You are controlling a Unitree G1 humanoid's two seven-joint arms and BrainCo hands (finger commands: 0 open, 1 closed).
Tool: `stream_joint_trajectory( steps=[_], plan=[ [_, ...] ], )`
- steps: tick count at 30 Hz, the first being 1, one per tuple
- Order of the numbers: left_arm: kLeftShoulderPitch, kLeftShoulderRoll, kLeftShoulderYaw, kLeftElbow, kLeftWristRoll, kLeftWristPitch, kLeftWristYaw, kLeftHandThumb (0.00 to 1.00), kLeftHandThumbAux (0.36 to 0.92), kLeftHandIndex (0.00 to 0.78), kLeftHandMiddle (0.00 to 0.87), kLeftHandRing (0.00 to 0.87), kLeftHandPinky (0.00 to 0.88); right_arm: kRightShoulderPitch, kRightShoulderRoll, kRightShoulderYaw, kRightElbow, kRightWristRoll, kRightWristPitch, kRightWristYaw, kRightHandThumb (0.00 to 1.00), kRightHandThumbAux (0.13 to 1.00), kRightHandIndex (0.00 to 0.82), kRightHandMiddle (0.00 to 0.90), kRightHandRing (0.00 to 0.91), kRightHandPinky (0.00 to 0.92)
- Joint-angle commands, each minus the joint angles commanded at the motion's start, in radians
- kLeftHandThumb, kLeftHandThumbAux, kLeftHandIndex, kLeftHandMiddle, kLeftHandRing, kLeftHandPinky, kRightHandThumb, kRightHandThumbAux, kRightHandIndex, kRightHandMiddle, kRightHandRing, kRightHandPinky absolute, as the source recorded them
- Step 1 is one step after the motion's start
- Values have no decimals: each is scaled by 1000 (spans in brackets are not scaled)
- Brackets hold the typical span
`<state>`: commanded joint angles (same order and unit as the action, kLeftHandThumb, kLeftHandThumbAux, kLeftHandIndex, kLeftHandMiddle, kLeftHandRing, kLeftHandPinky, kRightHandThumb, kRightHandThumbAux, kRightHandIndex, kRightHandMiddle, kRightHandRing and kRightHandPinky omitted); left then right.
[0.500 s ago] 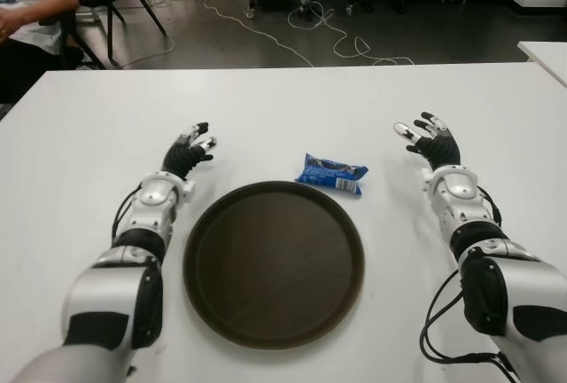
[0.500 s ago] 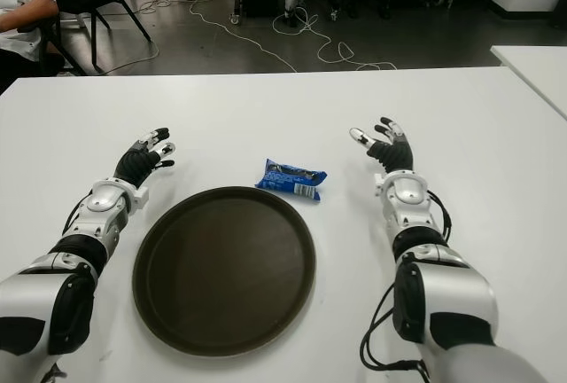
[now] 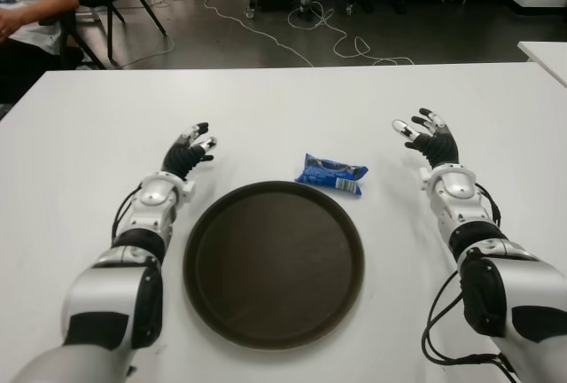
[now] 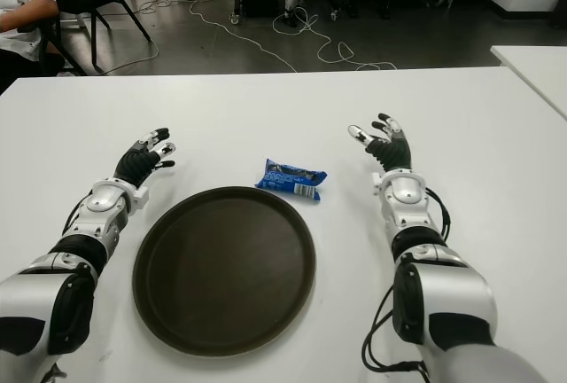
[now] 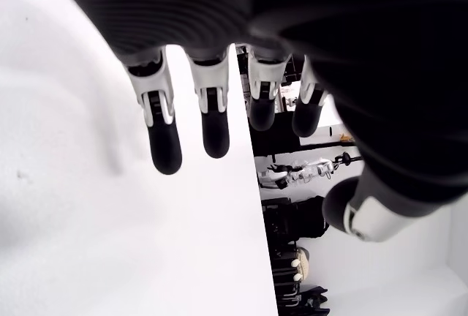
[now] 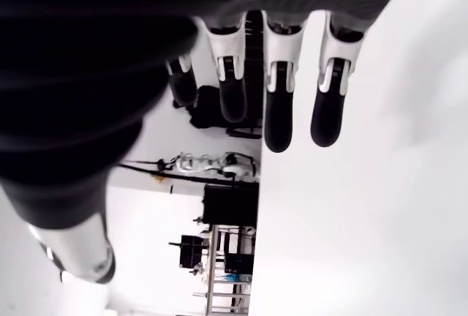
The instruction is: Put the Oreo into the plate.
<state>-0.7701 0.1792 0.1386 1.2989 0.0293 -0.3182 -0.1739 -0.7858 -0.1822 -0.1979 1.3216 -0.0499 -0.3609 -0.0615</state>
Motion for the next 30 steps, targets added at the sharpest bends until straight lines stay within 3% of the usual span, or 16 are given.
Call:
stream_joint_trajectory(
  steps=[19, 30],
  plan=[
    [0, -2, -7, -3, 12, -14, 45, 152, 643, 10, 76, 129, 189, 6, -3, 45, 4, -62, -30, -63, 115, 643, 88, 190, 230, 293],
    [0, -4, -7, -4, 19, -22, 66, 188, 649, 30, 99, 142, 183, 8, -4, 61, 4, -78, -35, -91, 109, 626, 96, 204, 238, 281]
  ],
)
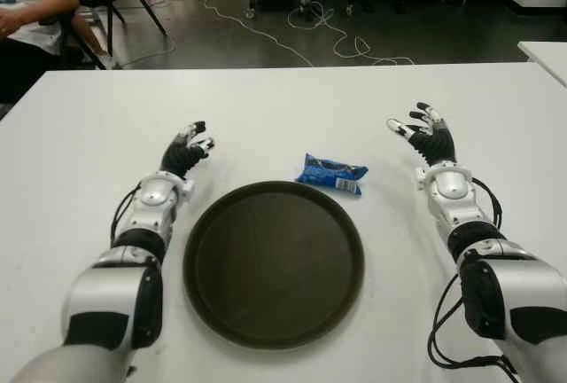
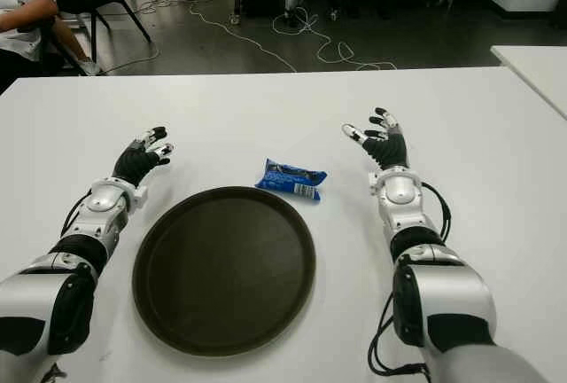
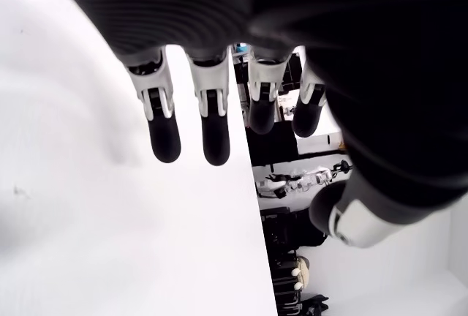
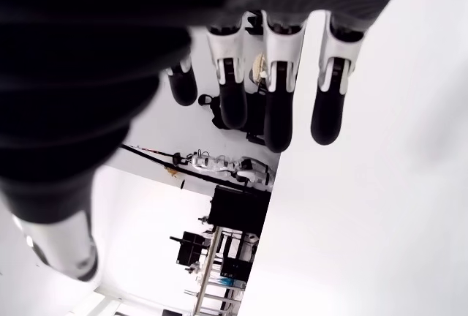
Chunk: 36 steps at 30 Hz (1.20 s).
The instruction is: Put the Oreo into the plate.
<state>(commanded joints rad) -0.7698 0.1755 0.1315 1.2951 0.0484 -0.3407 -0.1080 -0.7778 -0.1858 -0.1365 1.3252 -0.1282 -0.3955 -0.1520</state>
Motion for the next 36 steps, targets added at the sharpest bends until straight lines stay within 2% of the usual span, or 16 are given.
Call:
stream_joint_trajectory(
  steps=[16, 23, 31, 36],
  plan=[
    [2, -2, 0, -1, 2, -16, 6, 209, 660, 49, 125, 161, 206, 2, -3, 22, -6, -24, -29, -40, 105, 661, 125, 226, 242, 267],
    [3, -3, 0, -2, 1, -19, 4, 224, 666, 46, 124, 162, 209, 1, -9, 36, -17, -36, -80, -59, 104, 668, 126, 222, 237, 259],
    [2, -4, -2, -4, 3, -22, 6, 219, 672, 49, 133, 173, 225, 2, -20, 84, -28, -81, -143, -111, 94, 694, 128, 218, 233, 259],
    [3, -5, -4, -6, 4, -29, 7, 234, 676, 56, 142, 181, 230, 6, -35, 139, -37, -142, -195, -170, 92, 724, 113, 197, 203, 195]
  ],
)
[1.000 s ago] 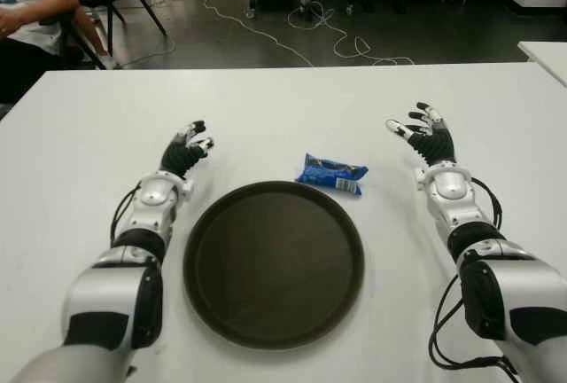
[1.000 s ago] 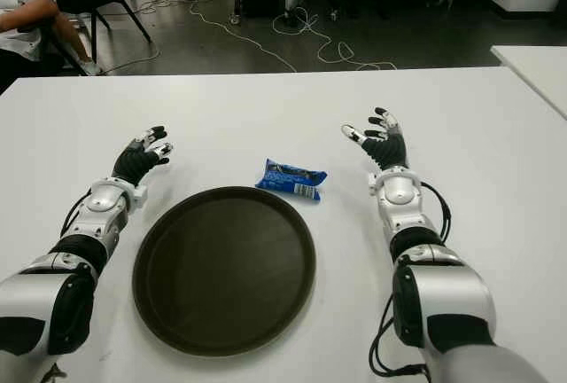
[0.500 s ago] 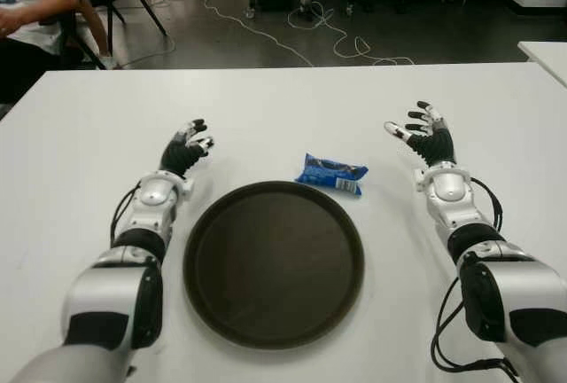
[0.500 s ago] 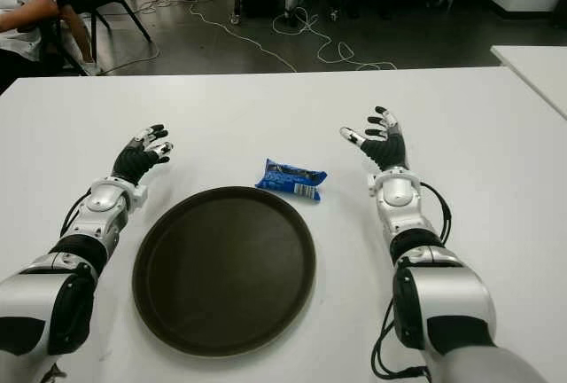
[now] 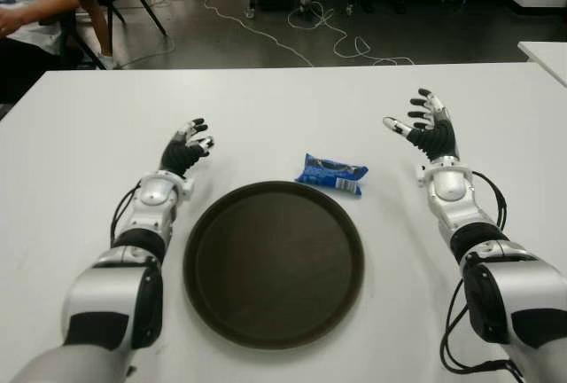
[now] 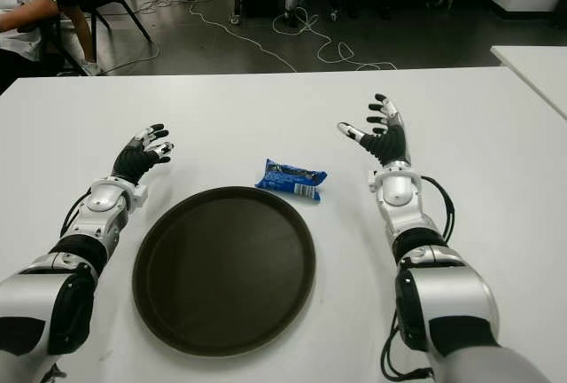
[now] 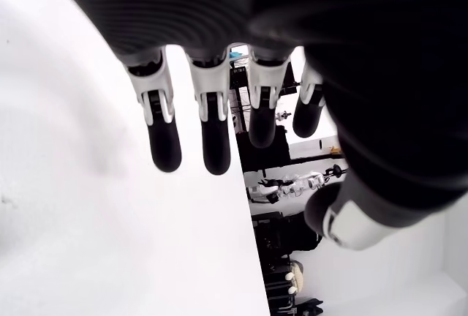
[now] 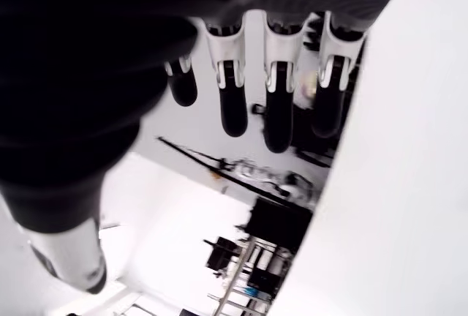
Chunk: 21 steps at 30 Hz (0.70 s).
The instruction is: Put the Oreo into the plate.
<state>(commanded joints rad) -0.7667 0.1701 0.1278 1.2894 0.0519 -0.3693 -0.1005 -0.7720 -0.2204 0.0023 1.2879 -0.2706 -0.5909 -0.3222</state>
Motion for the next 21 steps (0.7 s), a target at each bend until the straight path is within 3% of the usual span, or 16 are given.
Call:
stream_joint_trajectory(
  steps=[9, 21],
  plan=[
    [1, -5, 1, 1, -2, -4, 6, 244, 654, 62, 156, 190, 244, 3, -32, 104, -19, -123, -86, -138, 50, 721, 93, 164, 166, 154],
    [1, -10, 6, -1, -9, -6, 6, 256, 653, 67, 157, 194, 253, -19, -74, 246, -34, -281, -79, -271, 2, 687, 78, 148, 154, 166]
  ],
)
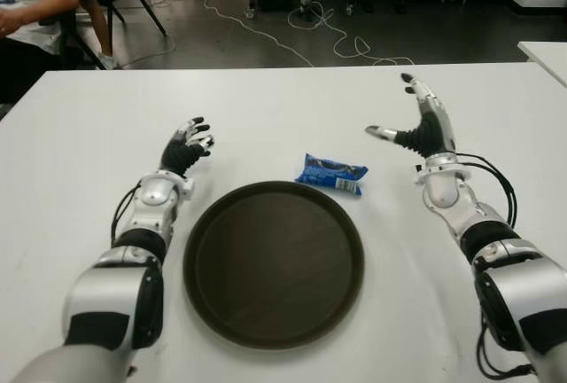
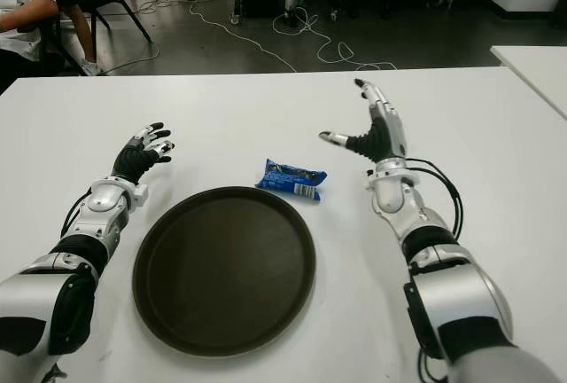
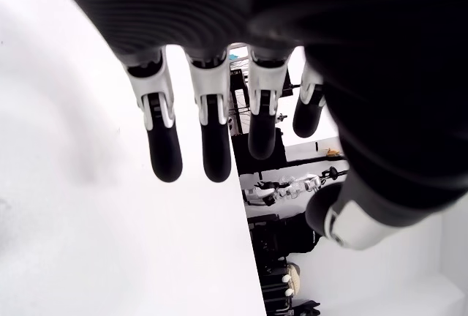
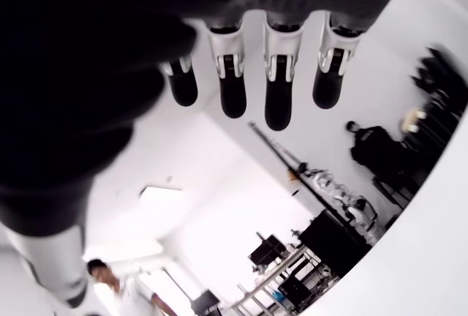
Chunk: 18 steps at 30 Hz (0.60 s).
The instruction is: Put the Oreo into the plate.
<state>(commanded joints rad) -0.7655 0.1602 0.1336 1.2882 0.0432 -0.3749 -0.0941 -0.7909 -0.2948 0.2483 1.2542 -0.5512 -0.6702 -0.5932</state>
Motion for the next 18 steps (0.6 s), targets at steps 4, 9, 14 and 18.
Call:
stream_joint_trajectory(
  steps=[4, 9, 14, 18],
  plan=[
    [0, -2, 5, -1, -5, 3, -3, 258, 651, 59, 151, 193, 255, -15, -13, 56, -26, -59, 22, -22, 0, 664, 72, 148, 151, 146],
    [0, -2, 4, -1, -5, 4, -5, 255, 642, 52, 146, 187, 243, -20, -21, 93, -76, -89, 36, -4, 0, 642, 72, 142, 141, 106],
    [-1, -2, 2, 0, -3, 4, -2, 255, 646, 59, 157, 193, 252, -13, -25, 116, -103, -94, 50, 47, 0, 636, 58, 127, 124, 86],
    [-2, -3, -1, 0, 1, 6, 3, 256, 647, 62, 158, 195, 249, -15, -46, 155, -122, -119, 78, 138, 0, 630, 46, 116, 108, 73]
  ],
)
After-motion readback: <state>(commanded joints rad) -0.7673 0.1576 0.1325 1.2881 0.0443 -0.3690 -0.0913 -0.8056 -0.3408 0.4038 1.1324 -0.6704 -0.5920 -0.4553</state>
